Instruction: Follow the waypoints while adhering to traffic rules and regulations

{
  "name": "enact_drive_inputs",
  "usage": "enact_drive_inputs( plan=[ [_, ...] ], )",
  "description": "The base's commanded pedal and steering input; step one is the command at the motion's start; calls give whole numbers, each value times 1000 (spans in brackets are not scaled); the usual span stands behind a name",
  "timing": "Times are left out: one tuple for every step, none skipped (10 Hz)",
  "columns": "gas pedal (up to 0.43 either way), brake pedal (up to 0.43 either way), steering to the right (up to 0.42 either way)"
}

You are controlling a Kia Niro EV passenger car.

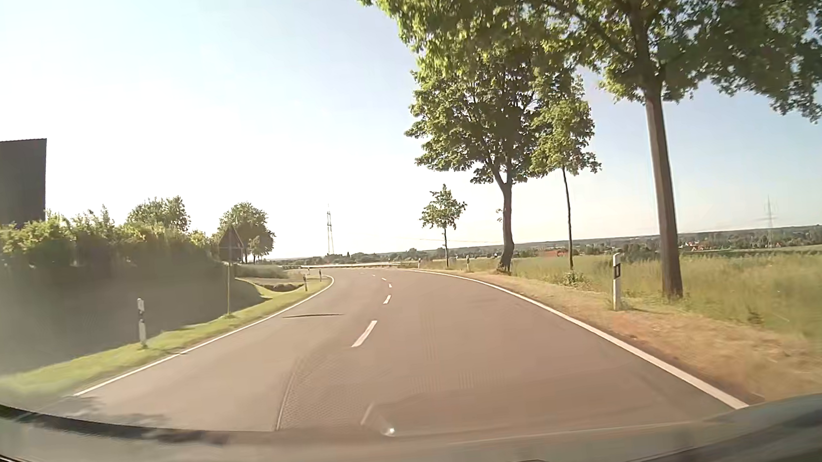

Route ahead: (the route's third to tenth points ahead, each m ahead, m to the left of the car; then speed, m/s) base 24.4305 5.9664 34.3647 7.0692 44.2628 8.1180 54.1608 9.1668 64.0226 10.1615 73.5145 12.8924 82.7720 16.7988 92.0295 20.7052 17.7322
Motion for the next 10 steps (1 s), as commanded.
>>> enact_drive_inputs(
  plan=[
    [209, 6, -11],
    [209, 0, -11],
    [209, 6, -12],
    [220, 6, -13],
    [220, 6, -14],
    [220, 6, -15],
    [209, 6, -17],
    [209, 6, -20],
    [209, 6, -21],
    [209, 6, -21]
  ],
)
